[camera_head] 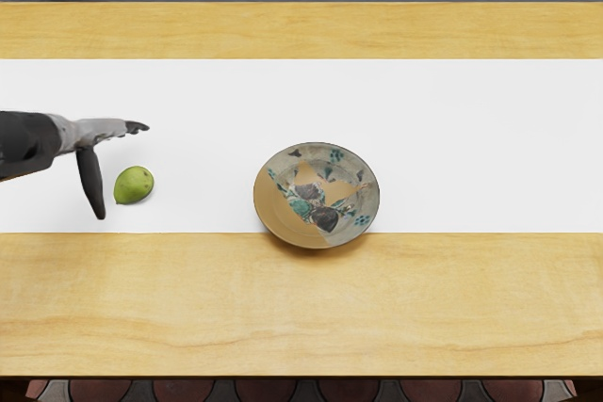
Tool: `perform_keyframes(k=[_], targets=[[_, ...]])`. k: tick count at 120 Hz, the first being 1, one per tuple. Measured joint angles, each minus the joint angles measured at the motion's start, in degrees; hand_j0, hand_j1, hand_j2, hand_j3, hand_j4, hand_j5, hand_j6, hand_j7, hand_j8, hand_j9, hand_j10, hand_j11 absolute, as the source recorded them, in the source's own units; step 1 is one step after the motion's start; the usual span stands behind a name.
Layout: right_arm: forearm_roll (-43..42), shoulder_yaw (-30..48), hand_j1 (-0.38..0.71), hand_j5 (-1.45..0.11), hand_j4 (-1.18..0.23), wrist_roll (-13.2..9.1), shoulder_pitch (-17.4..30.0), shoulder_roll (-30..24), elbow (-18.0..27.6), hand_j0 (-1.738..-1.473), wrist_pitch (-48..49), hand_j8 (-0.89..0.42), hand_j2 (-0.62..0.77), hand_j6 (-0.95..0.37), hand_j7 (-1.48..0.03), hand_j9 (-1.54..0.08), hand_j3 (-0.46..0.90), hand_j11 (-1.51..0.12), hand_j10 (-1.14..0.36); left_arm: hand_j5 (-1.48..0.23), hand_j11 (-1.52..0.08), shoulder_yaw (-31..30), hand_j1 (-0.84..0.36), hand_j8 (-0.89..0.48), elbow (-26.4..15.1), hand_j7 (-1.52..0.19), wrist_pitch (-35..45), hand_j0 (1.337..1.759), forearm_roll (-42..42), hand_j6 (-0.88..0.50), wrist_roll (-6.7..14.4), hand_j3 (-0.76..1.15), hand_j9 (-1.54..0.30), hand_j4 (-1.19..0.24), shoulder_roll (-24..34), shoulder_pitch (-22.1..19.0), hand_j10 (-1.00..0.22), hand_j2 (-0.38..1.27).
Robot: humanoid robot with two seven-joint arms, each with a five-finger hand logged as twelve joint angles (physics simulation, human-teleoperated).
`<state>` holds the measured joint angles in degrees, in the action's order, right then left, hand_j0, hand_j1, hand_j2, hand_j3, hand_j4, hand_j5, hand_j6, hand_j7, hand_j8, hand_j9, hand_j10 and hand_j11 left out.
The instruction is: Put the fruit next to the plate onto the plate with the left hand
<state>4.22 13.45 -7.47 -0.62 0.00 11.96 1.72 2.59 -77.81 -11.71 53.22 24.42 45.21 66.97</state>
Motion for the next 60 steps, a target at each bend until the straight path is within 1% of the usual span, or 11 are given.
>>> perform_keyframes(k=[13,24,44,60], targets=[[0.00,0.00,-0.32,-0.03,-0.03,0.00,0.00,0.00,0.01,-1.658,0.01,-0.03,-0.01,-0.03,-0.03,-0.03,0.00,-0.03,-0.03,0.00,0.00,-0.03,0.35,-0.01,-2.40,0.00,1.23,1.658,0.13,-0.01,0.56,0.00,0.00,-0.01,-0.03,-0.50,0.00,0.00],[0.00,0.00,-0.32,-0.03,-0.03,0.00,0.01,0.00,0.00,-1.658,0.00,-0.03,-0.01,-0.03,-0.03,-0.03,0.00,-0.03,-0.03,0.00,0.00,-0.04,0.35,-0.01,-3.42,0.00,1.97,1.658,0.47,-0.01,0.72,0.00,0.00,0.00,-0.58,-0.78,0.00,0.00],[0.00,0.00,-0.32,-0.03,-0.03,0.00,-0.01,0.00,0.00,-1.658,0.01,-0.03,-0.01,-0.03,-0.03,-0.03,0.00,-0.03,-0.03,0.00,0.00,-0.11,0.35,-0.01,-3.91,0.00,5.81,1.658,4.89,-0.01,0.85,0.00,0.00,0.00,-2.01,-2.64,0.00,0.00],[0.00,0.00,-0.32,-0.03,-0.03,0.00,-0.02,0.00,0.00,-1.658,0.03,-0.03,-0.01,-0.03,-0.03,-0.03,0.00,-0.03,-0.03,0.00,0.00,-0.12,0.35,-0.01,-3.42,0.00,8.23,1.658,7.80,-0.01,0.88,0.00,0.00,0.00,-2.43,-3.00,0.00,0.00]])
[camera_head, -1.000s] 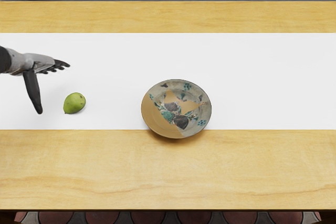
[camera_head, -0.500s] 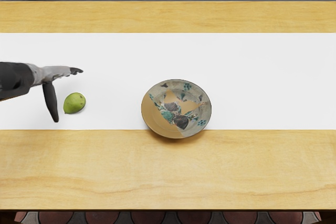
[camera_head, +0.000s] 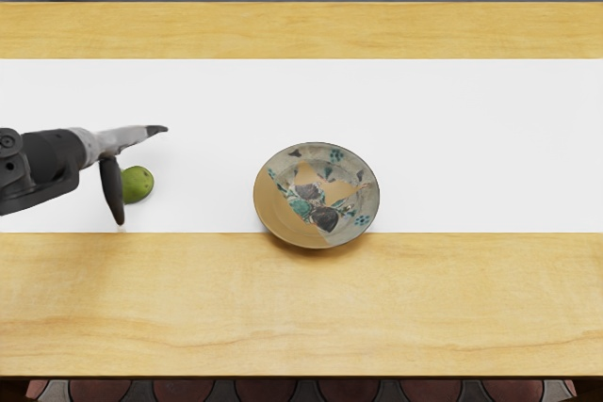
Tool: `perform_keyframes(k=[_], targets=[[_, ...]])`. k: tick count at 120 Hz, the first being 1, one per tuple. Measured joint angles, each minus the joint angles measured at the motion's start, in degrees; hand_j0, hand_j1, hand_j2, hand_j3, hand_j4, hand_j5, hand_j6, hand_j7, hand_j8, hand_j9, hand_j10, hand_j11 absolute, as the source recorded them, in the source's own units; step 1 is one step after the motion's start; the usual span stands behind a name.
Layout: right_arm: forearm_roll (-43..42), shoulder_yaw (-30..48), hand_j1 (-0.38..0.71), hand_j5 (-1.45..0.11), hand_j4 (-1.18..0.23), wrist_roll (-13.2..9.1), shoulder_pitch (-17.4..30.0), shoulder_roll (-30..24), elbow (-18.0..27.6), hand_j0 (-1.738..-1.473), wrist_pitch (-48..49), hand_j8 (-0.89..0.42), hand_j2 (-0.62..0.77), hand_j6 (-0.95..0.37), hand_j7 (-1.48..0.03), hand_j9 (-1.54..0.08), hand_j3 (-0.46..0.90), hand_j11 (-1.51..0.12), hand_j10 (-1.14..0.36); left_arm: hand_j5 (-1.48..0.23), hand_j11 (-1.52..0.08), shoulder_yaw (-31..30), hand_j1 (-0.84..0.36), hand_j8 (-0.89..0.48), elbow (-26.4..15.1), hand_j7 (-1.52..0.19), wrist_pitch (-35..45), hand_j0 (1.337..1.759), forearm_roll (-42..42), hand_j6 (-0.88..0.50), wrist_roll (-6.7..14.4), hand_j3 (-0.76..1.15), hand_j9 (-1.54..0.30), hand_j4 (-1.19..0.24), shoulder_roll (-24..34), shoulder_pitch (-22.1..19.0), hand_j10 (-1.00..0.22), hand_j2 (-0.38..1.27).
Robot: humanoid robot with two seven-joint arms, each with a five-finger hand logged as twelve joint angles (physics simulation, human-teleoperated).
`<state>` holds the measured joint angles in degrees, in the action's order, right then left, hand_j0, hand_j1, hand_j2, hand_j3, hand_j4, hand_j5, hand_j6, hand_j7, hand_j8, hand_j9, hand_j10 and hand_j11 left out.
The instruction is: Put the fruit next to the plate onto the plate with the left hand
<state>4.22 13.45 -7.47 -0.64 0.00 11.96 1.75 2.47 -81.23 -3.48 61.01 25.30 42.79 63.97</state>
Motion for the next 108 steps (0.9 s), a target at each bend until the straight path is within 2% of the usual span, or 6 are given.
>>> perform_keyframes(k=[23,31,45,68,108], targets=[[0.00,0.00,-0.32,-0.03,-0.03,0.00,0.01,0.00,-0.01,-1.658,0.00,-0.03,-0.01,-0.03,-0.03,-0.03,0.00,-0.03,-0.03,0.00,0.00,-0.28,0.35,-0.01,1.01,0.00,3.09,1.658,1.36,-0.01,0.29,0.00,0.00,0.00,-3.01,-0.96,0.00,0.00],[0.00,0.00,-0.32,-0.03,-0.03,0.00,0.00,0.00,-0.01,-1.658,0.00,-0.03,-0.01,-0.03,-0.03,-0.03,0.00,-0.03,-0.03,0.00,0.00,-0.35,0.35,-0.01,1.39,0.00,4.09,1.658,1.45,-0.01,1.27,0.00,0.00,0.00,-4.13,-1.21,0.00,0.00],[-0.01,0.00,-0.32,-0.03,-0.03,0.00,0.01,0.00,-0.01,-1.658,0.01,-0.03,-0.01,-0.03,-0.03,-0.03,0.00,-0.03,-0.03,0.00,0.00,-0.38,0.35,-0.01,2.03,0.00,4.96,1.658,1.55,-0.01,2.26,0.00,0.00,0.00,-3.76,-1.49,0.00,0.00],[-0.02,0.00,-0.32,-0.03,-0.03,0.00,0.01,0.00,-0.01,-1.658,0.00,-0.03,-0.01,-0.03,-0.03,-0.03,0.00,-0.03,-0.03,-0.01,0.00,-0.43,0.35,-0.01,3.20,-0.01,5.44,1.658,1.61,-0.01,2.66,0.00,-0.01,-0.01,-3.18,-2.17,-0.01,0.00],[0.00,0.00,-0.32,-0.03,-0.03,0.00,0.02,0.00,-0.01,-1.658,0.01,-0.03,-0.01,-0.03,-0.03,-0.03,0.00,-0.03,-0.03,-0.18,-0.18,-0.40,0.19,-0.14,3.86,-0.18,5.34,1.658,1.59,-0.14,3.15,0.00,-0.18,-0.14,-2.47,-2.89,-0.14,0.03]])
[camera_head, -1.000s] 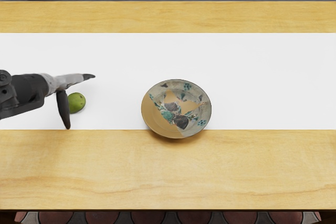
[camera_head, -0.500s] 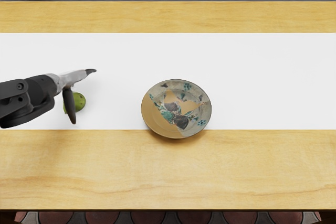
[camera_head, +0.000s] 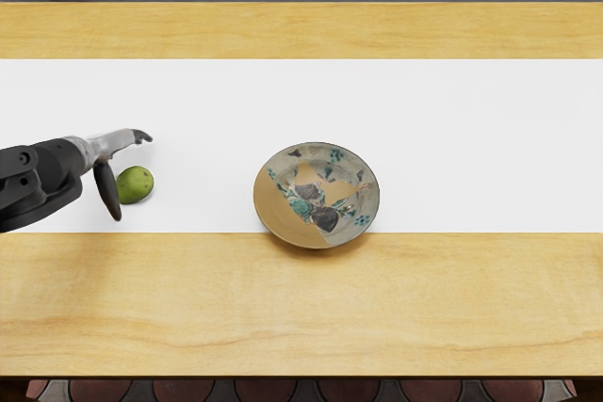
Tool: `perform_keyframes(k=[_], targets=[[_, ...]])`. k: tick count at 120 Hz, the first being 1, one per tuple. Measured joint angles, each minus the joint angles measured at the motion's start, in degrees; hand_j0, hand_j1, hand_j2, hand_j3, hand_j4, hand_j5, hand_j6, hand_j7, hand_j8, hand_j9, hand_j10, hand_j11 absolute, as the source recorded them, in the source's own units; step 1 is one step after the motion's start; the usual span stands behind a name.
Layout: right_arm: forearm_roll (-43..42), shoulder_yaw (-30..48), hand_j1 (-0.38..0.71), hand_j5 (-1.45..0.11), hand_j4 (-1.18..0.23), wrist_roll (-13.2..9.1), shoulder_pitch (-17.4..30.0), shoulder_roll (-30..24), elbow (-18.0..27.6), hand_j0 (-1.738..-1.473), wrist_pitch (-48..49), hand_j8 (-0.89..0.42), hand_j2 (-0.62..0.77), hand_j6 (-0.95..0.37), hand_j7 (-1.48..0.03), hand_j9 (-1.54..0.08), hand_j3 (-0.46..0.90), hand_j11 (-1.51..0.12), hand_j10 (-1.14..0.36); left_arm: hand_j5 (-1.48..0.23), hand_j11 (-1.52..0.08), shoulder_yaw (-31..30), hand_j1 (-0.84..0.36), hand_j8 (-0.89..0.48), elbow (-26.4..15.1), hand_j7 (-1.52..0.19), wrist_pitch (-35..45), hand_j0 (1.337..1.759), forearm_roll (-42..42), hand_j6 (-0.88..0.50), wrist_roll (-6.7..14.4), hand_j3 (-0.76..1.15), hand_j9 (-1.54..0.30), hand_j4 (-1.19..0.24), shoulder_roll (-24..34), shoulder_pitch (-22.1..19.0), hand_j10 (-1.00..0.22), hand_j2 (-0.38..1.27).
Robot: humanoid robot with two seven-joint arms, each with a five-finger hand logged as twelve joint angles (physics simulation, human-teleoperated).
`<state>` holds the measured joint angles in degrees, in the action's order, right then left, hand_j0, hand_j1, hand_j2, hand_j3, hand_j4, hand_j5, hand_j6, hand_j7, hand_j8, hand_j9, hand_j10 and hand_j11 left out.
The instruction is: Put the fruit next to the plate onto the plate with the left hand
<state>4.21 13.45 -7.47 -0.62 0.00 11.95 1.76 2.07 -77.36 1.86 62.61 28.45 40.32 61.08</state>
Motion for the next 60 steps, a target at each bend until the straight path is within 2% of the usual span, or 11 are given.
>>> perform_keyframes(k=[17,60], targets=[[0.00,-0.02,-0.32,-0.03,-0.03,0.00,0.01,0.00,0.00,-1.658,0.00,-0.03,-0.01,-0.03,-0.03,-0.03,0.00,-0.03,-0.03,-0.24,-0.24,0.03,0.13,-0.19,-0.01,-0.24,0.06,1.658,0.02,-0.19,0.22,0.00,-0.24,-0.19,-0.32,0.23,-0.19,0.04],[-0.04,-0.08,-0.32,-0.03,-0.03,0.00,0.01,0.00,0.00,-1.658,0.00,-0.03,-0.01,-0.03,-0.03,-0.03,0.00,-0.03,-0.03,-0.33,-0.33,0.12,0.05,-0.26,-1.73,-0.33,0.02,1.658,0.03,-0.26,3.39,0.00,-0.33,-0.26,-0.48,0.70,-0.26,0.05]])
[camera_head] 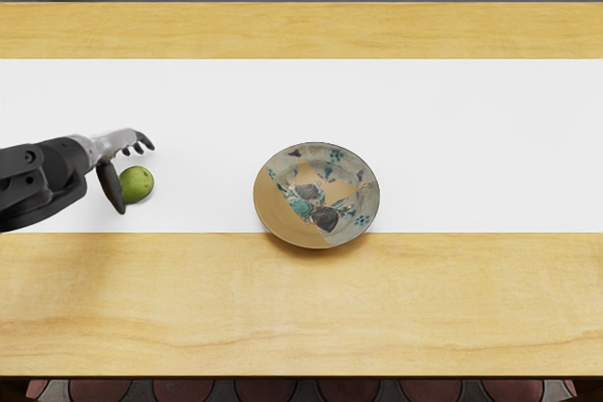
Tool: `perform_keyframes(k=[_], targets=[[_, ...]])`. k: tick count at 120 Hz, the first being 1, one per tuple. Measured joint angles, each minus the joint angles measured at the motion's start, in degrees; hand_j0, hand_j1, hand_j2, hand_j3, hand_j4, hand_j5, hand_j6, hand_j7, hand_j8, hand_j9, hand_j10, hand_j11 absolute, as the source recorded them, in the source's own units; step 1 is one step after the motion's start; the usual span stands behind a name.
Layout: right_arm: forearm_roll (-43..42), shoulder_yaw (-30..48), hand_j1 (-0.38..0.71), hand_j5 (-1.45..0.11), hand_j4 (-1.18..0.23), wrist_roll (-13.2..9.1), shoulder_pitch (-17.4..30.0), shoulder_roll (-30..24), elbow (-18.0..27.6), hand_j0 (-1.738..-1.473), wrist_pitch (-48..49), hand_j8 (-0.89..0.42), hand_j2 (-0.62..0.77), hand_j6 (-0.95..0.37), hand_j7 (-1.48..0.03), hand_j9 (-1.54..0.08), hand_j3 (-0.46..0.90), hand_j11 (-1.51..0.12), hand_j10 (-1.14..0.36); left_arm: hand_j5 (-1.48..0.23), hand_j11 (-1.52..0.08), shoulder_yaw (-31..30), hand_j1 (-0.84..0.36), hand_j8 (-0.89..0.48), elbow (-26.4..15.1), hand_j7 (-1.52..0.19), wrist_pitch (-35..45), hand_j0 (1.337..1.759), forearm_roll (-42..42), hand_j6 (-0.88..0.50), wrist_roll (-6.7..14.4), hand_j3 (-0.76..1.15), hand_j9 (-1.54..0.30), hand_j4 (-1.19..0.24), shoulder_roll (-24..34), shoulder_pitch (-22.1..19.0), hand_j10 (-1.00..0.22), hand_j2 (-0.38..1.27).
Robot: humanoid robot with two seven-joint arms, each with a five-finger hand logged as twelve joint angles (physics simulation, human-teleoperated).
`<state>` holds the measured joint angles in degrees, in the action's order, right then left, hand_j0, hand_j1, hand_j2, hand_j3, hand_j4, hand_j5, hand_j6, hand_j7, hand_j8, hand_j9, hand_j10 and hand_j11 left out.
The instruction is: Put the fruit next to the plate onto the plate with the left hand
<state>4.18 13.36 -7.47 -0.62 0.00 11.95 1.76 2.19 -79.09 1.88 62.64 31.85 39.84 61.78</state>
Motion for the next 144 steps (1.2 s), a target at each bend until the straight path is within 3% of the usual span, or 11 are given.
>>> perform_keyframes(k=[54,144], targets=[[-0.05,0.00,-0.32,-0.03,-0.03,0.00,0.00,0.00,0.00,-1.658,0.00,-0.03,-0.01,-0.03,-0.03,-0.03,0.00,-0.03,-0.03,-0.44,-0.44,0.00,-0.05,-0.34,-1.84,-0.44,-0.10,1.658,-0.01,-0.34,2.88,0.00,-0.44,-0.34,0.06,0.44,-0.34,0.07],[-0.05,-0.09,-0.32,-0.03,-0.03,0.00,0.00,0.00,-0.06,-1.658,0.00,-0.03,-0.01,-0.03,-0.03,-0.03,0.00,-0.03,-0.03,-0.60,-0.60,-0.07,-0.20,-0.47,-2.64,-0.60,-0.58,1.658,-0.01,-0.47,3.15,0.00,-0.60,-0.47,-0.29,0.62,-0.47,0.10]])
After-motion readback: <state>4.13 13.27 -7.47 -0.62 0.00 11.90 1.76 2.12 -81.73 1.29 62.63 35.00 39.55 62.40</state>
